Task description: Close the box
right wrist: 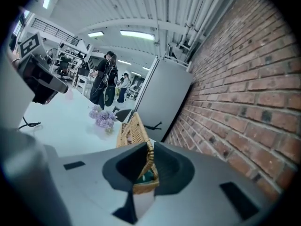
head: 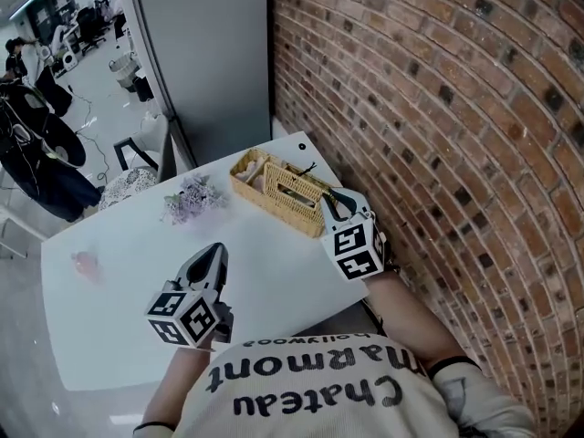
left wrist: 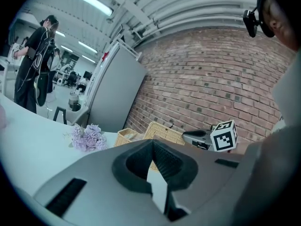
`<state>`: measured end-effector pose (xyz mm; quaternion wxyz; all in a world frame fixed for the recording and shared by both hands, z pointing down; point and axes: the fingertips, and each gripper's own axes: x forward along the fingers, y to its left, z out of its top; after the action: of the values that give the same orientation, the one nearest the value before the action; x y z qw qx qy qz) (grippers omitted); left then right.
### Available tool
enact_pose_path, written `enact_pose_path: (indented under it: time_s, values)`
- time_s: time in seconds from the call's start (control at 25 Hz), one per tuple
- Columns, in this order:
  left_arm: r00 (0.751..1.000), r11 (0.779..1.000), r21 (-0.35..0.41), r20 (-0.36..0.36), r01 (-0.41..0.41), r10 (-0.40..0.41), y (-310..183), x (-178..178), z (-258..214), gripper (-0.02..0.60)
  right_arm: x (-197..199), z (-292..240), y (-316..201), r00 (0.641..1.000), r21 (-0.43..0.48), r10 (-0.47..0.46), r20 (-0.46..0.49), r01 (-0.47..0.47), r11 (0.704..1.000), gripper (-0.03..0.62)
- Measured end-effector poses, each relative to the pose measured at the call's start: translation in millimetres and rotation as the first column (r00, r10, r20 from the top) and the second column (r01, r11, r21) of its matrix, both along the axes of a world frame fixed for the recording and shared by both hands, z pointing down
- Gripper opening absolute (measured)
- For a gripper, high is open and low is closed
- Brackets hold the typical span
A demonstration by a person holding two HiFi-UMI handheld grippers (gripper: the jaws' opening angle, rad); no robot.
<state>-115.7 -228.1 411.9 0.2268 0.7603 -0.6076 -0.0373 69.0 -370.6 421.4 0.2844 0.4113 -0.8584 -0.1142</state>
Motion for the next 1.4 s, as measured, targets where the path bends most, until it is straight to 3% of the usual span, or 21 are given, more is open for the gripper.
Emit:
enact_pose_path:
  time_s: [0.32, 0.48, 0.96, 1.4]
  values:
    - [0.998, 0.998, -0.015, -0.014, 0.059, -0.059, 11, 5, -2, 0.002, 8, 3, -14, 0.999, -0.057, 0.009, 0.044, -0.007, 0.998, 0.054]
    - [0.991, 0.991, -0.026, -0.012, 0.132, -0.132, 18, -2, -1, 0.002, 7, 3, -17, 0.997, -0.083, -0.024, 0.070, 0.030, 0.996, 0.052]
    - [0.935, 0.935, -0.042, -0.021, 0.352, -0.353, 28, -11, -8, 0.002, 12, 10, -32, 0.983, -0.158, -0.123, 0.135, 0.144, 0.977, 0.051]
    - [0.898, 0.897, -0.056, -0.003, 0.439, -0.440, 48, -22, -8, 0.002, 24, 29, -62, 0.981, -0.244, -0.068, 0.180, 0.111, 0.963, 0.057]
